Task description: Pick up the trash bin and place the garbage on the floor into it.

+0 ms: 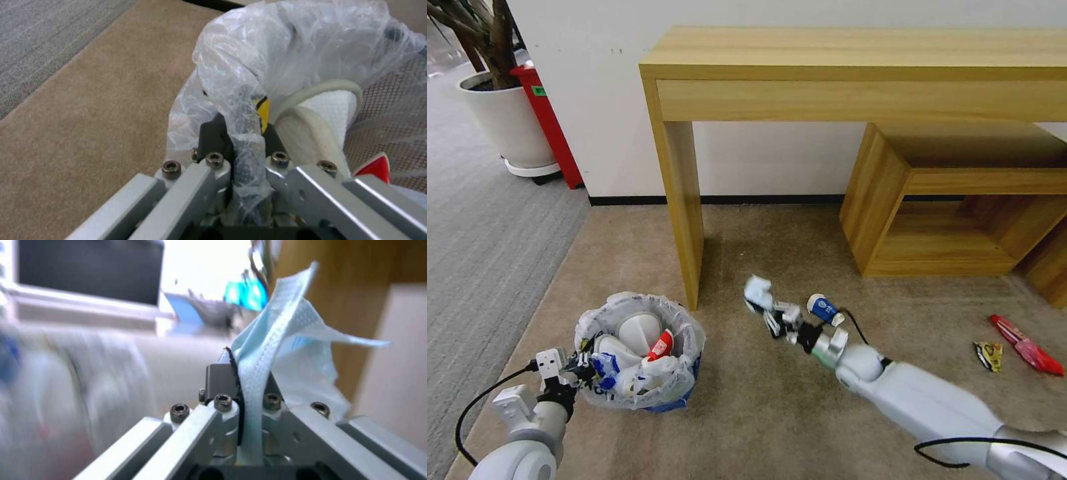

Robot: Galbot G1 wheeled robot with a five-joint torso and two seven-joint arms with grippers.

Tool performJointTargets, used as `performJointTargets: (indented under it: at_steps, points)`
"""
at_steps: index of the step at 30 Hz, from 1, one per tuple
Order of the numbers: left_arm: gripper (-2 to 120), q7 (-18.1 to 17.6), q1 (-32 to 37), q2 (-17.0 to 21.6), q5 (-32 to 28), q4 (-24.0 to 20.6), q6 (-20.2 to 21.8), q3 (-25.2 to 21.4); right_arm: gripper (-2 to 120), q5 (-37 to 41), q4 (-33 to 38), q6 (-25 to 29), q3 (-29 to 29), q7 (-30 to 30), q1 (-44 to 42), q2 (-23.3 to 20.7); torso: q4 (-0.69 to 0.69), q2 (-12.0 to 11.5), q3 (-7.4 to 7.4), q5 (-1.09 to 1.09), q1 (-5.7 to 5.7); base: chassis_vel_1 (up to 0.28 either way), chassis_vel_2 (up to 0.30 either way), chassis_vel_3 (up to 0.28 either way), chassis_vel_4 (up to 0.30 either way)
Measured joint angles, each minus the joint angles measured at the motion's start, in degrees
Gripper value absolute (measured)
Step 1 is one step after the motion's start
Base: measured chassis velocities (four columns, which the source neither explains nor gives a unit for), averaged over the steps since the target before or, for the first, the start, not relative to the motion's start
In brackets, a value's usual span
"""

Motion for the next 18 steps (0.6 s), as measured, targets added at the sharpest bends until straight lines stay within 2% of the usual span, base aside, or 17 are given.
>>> performJointTargets:
  at_steps: [3,5,6,8,9,10,13,18]
  points:
    - [3,-0.22,0.05,0.23,-0.48,-0.69,0.52,-0.03,0,1.91,6.38,-0.54,-1.42,-0.13,2.72,-0.73,0.0,0.0,-0.01,-0.01,0.0,0.0,0.0,0.0,0.0]
    - [3,-0.67,0.04,0.6,-1.05,-1.48,1.08,-0.24,0,4.37,12.03,-1.41,-4.66,-0.41,7.26,-0.94,0.0,0.0,-0.01,0.0,0.0,0.0,0.0,0.0,0.0]
    - [3,-0.67,0.04,0.6,-1.05,-1.48,1.08,-0.24,0,4.37,12.03,-1.41,-4.66,-0.41,7.26,-0.94,0.0,0.0,-0.01,0.0,0.0,0.0,0.0,0.0,0.0]
    - [3,-0.93,0.03,0.8,-1.47,-2.02,1.41,-0.34,0,6.32,14.49,-1.55,-9.08,-0.81,12.39,-0.35,0.0,0.0,0.0,-0.01,0.0,0.0,0.0,0.0,0.0]
    - [3,-1.01,0.04,0.84,-1.58,-2.25,1.54,-0.35,0,7.45,15.0,-1.5,-11.93,-0.95,15.07,0.29,0.0,0.0,0.0,-0.02,0.0,0.0,0.0,0.0,0.0]
    - [3,-1.01,0.04,0.84,-1.58,-2.25,1.54,-0.35,0,7.45,15.0,-1.5,-11.93,-0.95,15.07,0.29,0.0,0.0,0.0,-0.02,0.0,0.0,0.0,0.0,0.0]
    - [3,-1.25,0.02,0.8,-1.86,-2.85,1.72,-0.45,0,9.23,14.63,-1.42,-20.07,-1.21,20.13,2.46,0.01,0.0,0.0,-0.01,0.0,0.0,0.0,0.0,0.0]
    - [3,-1.37,0.03,0.84,-2.21,-3.36,1.79,-0.74,0,9.51,12.18,-1.27,-25.57,-1.22,22.31,4.37,0.0,0.0,0.0,-0.01,0.0,0.0,0.0,0.0,0.0]
